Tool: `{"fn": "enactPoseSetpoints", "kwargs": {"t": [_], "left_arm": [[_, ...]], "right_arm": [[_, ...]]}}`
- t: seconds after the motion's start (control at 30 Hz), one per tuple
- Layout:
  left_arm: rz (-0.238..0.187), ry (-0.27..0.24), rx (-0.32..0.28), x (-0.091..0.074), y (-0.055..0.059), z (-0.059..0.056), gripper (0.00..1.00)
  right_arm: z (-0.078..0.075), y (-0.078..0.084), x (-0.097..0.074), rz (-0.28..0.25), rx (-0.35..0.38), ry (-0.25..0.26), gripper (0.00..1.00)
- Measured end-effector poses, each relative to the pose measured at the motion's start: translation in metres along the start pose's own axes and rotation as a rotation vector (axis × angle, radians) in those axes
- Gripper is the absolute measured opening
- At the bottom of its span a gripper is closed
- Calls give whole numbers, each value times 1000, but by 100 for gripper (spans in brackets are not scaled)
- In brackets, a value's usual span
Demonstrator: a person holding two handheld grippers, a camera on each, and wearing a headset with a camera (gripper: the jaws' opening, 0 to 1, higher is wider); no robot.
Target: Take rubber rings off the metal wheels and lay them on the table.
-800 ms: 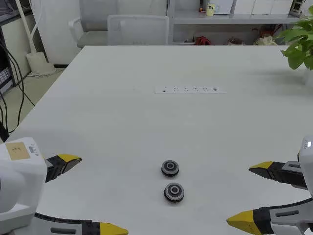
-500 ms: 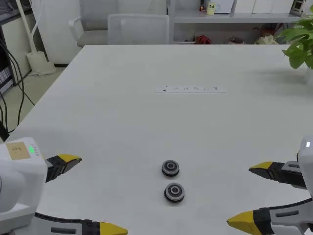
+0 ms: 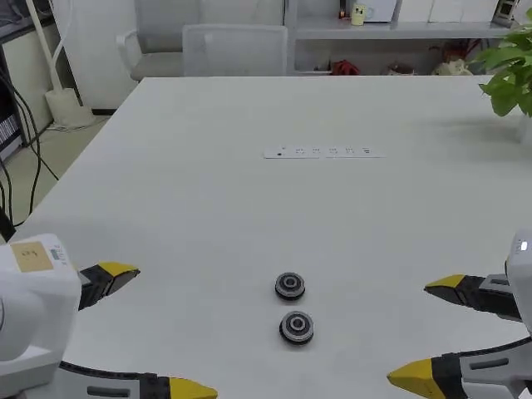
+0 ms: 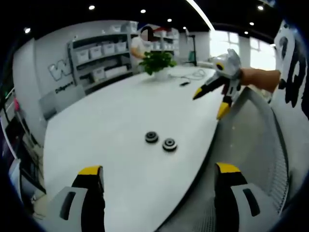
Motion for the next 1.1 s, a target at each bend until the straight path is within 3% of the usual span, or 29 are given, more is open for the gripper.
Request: {"fn": "enactPoseSetpoints", "kwargs": {"t": [1.1], "left_arm": [[2,0,3,2,1,2,95]], "right_arm": [[0,-2,0,2,-10,-6,73]]}}
Point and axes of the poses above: the centre of the closed fingertips' face, and the gripper's own axes: x roughly forward along the fingers, z roughly to its left, y roughly out of its underside, the point moved 5 cm from there along -x, roughly backward along the fingers, and after that the axes turned 13 degrees about z, right-handed, at the moved point
